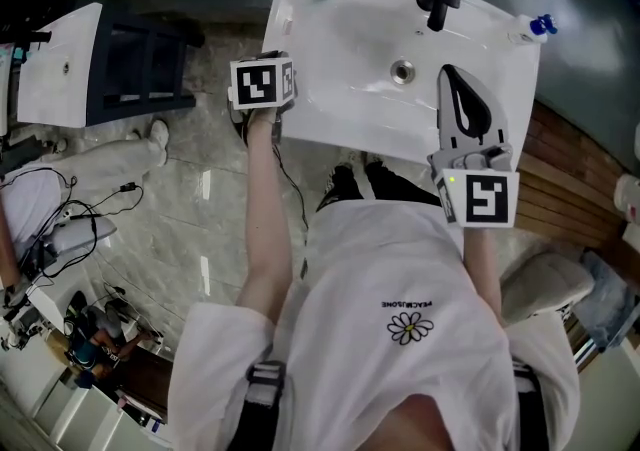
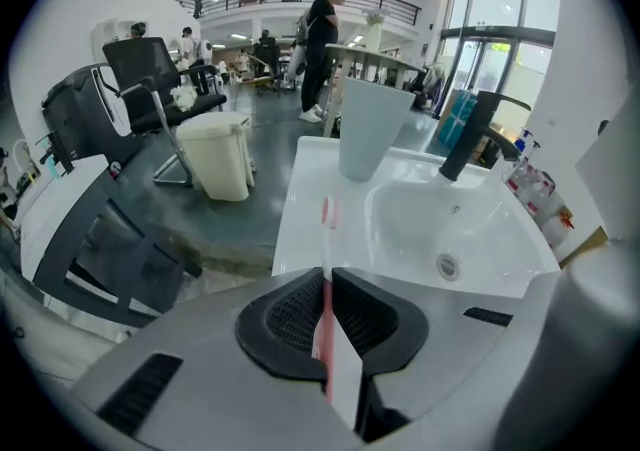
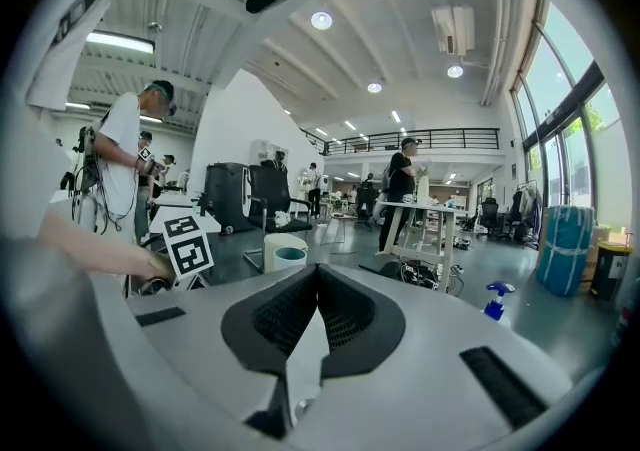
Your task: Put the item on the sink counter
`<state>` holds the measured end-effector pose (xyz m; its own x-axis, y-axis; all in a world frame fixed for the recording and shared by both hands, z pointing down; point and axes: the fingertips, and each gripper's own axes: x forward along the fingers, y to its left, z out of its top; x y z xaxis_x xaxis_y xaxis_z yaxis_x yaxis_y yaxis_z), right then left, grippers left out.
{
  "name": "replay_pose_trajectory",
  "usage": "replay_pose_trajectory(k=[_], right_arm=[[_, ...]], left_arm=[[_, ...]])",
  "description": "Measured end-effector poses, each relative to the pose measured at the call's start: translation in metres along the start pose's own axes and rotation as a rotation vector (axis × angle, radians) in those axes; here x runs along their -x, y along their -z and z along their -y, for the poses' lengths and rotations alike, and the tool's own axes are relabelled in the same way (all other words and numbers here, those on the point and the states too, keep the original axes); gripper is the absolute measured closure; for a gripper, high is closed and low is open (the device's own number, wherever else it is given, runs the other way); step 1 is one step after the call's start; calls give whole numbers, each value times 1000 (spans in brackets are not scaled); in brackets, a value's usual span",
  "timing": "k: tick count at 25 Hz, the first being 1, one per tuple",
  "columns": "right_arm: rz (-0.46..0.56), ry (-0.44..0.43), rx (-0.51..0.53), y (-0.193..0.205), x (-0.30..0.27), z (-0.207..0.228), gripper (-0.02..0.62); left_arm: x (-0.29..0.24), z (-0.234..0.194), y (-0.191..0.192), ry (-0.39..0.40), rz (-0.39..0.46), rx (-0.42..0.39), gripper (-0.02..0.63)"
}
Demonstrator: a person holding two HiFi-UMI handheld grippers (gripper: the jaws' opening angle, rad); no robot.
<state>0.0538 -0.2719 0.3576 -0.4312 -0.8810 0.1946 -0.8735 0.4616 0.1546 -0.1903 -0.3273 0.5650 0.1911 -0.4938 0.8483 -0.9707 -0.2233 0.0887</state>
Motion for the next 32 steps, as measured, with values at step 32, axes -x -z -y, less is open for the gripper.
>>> replay_pose_trajectory(k=[32], right_arm=[[38, -11, -1, -8, 10, -13, 584]], left_arm=[[0, 0, 3, -28, 58, -43, 426]])
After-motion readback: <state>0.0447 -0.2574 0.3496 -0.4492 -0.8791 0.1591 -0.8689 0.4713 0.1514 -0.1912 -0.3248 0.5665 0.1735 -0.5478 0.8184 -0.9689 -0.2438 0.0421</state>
